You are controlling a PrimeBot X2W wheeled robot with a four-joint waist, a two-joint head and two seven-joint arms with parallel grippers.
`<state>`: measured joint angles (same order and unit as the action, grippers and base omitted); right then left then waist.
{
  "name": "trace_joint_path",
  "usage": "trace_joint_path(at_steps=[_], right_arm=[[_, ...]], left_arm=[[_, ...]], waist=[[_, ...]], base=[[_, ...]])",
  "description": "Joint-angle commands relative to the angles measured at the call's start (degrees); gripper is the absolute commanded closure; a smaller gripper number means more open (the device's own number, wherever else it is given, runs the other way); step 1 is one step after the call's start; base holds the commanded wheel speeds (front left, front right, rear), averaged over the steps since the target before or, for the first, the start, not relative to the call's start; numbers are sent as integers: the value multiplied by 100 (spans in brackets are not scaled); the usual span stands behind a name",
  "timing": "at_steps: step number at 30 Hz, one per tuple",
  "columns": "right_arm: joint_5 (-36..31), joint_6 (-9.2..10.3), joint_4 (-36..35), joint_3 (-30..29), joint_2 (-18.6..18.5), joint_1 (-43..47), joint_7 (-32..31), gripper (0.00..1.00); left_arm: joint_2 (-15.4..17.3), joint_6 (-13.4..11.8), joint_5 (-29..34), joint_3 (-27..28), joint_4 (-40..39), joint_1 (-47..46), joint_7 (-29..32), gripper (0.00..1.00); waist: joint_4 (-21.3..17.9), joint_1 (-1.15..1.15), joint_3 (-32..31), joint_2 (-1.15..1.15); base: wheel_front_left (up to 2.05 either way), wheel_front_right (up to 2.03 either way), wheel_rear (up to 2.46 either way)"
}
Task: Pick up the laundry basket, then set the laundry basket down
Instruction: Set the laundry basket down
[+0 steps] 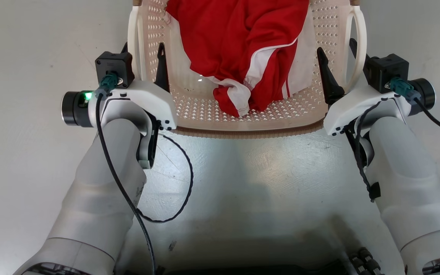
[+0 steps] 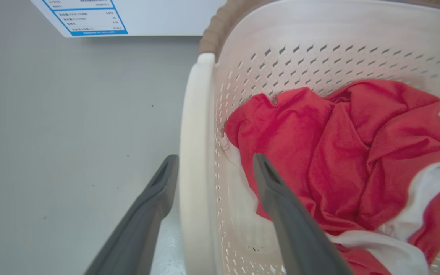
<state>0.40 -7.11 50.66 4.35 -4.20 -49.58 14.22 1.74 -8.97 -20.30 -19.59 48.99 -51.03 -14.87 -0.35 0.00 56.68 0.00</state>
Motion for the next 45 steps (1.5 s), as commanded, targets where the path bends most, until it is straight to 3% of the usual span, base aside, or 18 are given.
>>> trace_joint_path(at_steps=[1,10,25,45], right_arm=[[-69,-37,-107,93,132,176,78,0],[87,-37,-308,84,132,227,78,0],[404,-37,-358,157,132,519,78,0],[197,-37,-1105,-367,132,1815,78,0]], left_arm=[[114,-76,-18,80,-5,82,-13,0],[114,-225,83,187,134,128,-13,0],[176,-136,424,613,326,469,-13,0],[130,500,492,1448,-948,2119,-13,0]], waist=[[-8,0,-18,0],[-92,0,-241,0],[-284,0,-1006,0],[-385,0,-3399,0]], base=[[0,0,0],[0,0,0],[0,0,0],[0,0,0]])
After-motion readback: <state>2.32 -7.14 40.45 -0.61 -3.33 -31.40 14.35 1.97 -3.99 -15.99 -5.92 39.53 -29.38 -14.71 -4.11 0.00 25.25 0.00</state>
